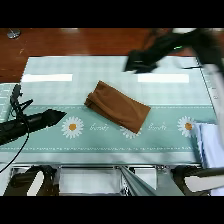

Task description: Fold the shirts.

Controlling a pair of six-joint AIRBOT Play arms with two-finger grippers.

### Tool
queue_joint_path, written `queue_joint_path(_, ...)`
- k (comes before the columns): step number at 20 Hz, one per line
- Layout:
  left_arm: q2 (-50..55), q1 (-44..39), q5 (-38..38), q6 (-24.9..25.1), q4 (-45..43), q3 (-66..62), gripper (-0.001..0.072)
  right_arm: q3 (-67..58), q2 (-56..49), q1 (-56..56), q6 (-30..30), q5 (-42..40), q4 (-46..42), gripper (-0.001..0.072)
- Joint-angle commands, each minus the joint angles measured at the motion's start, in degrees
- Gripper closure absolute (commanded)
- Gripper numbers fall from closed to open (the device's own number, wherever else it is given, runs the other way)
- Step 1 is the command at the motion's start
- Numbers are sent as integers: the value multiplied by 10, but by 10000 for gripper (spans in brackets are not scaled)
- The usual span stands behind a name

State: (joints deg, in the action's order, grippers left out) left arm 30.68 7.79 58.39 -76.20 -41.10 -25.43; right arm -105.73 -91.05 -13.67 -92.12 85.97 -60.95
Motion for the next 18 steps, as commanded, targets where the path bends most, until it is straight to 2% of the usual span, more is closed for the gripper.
queue_joint_path(1,-2,0,-8,2,4,8,676,175,209,77,-44,-45,-231,87)
queue_joint_path(3,-2,0,-8,2,4,8,676,432,355,116,-139,-212,-233,87)
queue_joint_path(4,-2,0,-8,2,4,9,676,568,417,127,-209,-291,-204,87)
queue_joint_path(5,-2,0,-8,4,4,11,676,677,460,132,-255,-356,-129,88)
queue_joint_path(6,-2,0,-8,6,4,12,676,772,486,126,-241,-427,2,88)
queue_joint_path(7,-2,0,-9,6,4,12,676,836,491,110,-177,-481,130,88)
queue_joint_path(8,-2,0,-11,6,4,12,676,875,481,94,-107,-501,217,88)
queue_joint_path(10,-2,0,-14,6,4,12,676,880,423,87,-38,-468,228,88)
queue_joint_path(14,-2,0,-14,8,4,13,676,820,271,87,22,-413,244,88)
queue_joint_path(18,-2,0,-14,8,4,15,676,729,145,80,104,-369,329,130)
